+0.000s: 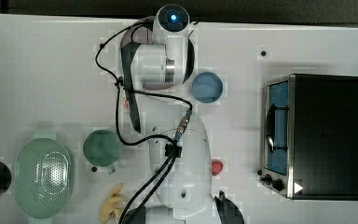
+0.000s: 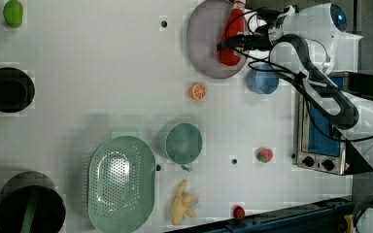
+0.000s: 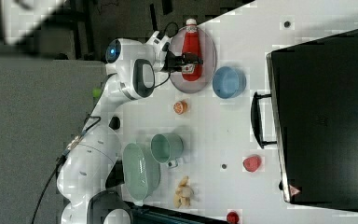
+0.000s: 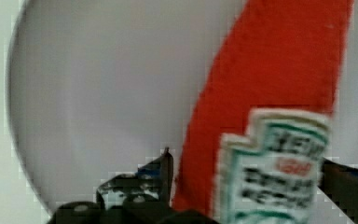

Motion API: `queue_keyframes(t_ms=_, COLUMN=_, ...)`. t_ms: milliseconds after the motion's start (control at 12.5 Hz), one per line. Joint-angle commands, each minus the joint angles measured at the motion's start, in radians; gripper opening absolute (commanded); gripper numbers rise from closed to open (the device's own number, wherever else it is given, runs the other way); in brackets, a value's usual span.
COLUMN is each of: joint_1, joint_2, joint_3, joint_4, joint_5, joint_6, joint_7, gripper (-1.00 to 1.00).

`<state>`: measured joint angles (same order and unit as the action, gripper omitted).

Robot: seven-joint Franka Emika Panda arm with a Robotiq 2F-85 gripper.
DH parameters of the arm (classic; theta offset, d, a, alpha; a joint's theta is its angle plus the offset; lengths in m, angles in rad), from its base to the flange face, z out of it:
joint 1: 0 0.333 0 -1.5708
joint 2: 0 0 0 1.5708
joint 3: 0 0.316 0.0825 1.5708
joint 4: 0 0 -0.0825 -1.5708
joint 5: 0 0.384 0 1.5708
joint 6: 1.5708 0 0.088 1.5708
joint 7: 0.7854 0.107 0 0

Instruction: Pick ketchup from table and place on plate.

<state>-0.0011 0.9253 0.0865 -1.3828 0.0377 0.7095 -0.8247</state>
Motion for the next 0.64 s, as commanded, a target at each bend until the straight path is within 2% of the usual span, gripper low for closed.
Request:
queue_keyframes(t_ms=80, joint_1=0.001, joint_2=-0.105, joint_3=0.004, joint_4=0.044, joint_5=0.003, joint_6=-0.044, joint_7=0.165, gripper=1.0)
queue_keyframes(t_ms=400, joint_1=-0.027, joint_2=-0.274, joint_3=-0.025, joint_4=0.039, joint_5=0.004, joint_6=-0.241, joint_7=0.599, gripper=1.0)
queue_keyframes(t_ms=640, joint_1=-0.038, joint_2=-0.42, joint_3=-0.053, joint_4=0.037, joint_5=0.004, joint_6=-0.47, joint_7=0.721, gripper=1.0)
